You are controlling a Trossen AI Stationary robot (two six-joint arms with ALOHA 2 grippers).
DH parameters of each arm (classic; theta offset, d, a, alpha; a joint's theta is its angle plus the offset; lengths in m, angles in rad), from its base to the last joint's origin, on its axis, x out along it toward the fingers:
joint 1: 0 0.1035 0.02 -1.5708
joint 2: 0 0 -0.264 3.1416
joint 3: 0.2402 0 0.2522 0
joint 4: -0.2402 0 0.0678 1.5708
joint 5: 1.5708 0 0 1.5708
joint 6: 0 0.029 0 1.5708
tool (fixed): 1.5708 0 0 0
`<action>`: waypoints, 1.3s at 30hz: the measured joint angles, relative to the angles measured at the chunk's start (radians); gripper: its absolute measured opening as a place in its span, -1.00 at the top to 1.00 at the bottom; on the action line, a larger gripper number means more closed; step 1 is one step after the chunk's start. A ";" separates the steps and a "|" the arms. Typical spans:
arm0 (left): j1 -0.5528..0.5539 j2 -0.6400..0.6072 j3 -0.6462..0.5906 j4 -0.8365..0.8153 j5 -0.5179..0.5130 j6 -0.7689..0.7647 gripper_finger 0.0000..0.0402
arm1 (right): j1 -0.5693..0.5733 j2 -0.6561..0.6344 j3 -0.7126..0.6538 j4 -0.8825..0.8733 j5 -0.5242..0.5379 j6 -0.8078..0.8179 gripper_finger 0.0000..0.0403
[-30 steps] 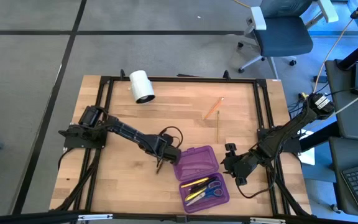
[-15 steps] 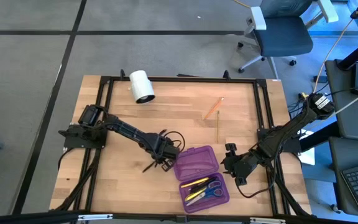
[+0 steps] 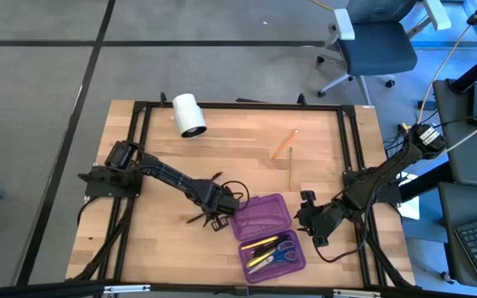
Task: Pick & place school supplies into a supply box
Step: Put the bottom black pen into the purple supply box
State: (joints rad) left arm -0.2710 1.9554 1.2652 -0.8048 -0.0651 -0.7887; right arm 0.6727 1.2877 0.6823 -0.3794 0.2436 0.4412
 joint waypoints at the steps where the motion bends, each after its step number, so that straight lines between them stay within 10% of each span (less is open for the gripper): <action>1: -0.004 0.003 0.013 -0.008 0.001 0.009 0.83 | 0.000 0.000 0.000 0.000 0.000 0.000 0.04; 14: -0.009 0.003 0.260 -0.086 0.063 -0.039 0.84 | 0.000 0.000 0.000 -0.049 0.000 0.046 0.04; 25: -0.033 0.000 0.410 0.427 0.147 0.069 0.84 | 0.000 0.000 0.000 -0.121 -0.001 0.113 0.04; 39: -0.065 0.168 0.411 0.652 0.127 0.068 0.85 | 0.000 -0.001 0.000 -0.189 -0.009 0.159 0.04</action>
State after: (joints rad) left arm -0.3355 2.1236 1.6760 -0.1526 0.0623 -0.7209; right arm 0.6727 1.2865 0.6823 -0.5686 0.2350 0.6004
